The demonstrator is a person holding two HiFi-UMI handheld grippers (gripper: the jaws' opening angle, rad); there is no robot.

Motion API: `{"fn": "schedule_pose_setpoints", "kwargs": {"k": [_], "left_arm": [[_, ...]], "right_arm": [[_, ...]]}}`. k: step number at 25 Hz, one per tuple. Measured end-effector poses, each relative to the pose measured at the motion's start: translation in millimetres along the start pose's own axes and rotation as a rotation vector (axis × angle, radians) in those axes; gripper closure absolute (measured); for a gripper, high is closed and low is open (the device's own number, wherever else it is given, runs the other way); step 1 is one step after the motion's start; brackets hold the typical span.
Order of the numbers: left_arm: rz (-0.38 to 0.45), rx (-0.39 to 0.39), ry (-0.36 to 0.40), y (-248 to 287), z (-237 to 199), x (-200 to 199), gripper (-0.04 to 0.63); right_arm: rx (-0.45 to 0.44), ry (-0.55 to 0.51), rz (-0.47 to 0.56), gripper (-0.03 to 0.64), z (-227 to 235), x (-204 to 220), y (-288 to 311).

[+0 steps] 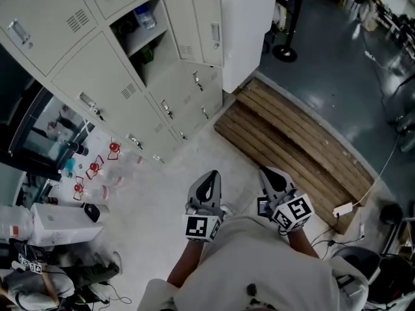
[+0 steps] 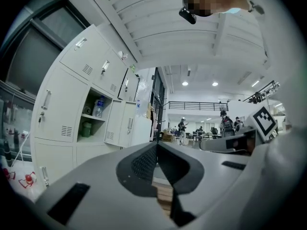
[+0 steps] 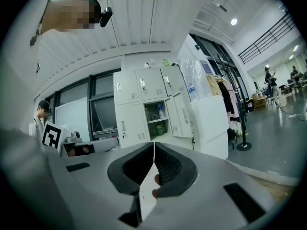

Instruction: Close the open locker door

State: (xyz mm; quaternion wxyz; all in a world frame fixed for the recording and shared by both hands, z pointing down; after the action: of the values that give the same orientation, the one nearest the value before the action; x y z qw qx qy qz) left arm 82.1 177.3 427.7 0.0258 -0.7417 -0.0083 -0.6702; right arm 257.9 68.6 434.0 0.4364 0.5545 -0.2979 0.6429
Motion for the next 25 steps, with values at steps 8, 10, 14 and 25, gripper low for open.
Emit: {"fn": "schedule_pose_setpoints", "kwargs": {"k": [8, 10, 14, 25], "left_arm": [[0.029, -0.058, 0.000, 14, -40, -15, 0.588], [0.027, -0.070, 0.001, 14, -44, -17, 0.588], [0.037, -0.111, 0.009, 16, -52, -17, 0.588], [0.041, -0.253, 0.026, 47, -81, -23, 0.588]], "right_arm": [[-0.030, 0.008, -0.002, 0.588, -1, -2, 44], [-0.044, 0.012, -0.008, 0.588, -2, -2, 51], [-0.084, 0.008, -0.013, 0.588, 2, -1, 69], [-0.234, 0.013, -0.046, 0.588, 24, -13, 140]]}}
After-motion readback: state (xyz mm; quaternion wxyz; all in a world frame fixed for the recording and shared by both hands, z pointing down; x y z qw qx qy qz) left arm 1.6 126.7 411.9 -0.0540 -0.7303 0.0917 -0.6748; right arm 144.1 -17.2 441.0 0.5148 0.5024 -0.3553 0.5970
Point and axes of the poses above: the fingertips, and each gripper's own axes: y forward along the fingers, z to its right, x out of its underside, the point moved 7 cm from there along -y, backward along the fingers, and after that the axes turned 5 degrees about x, right-handed, at the moved point
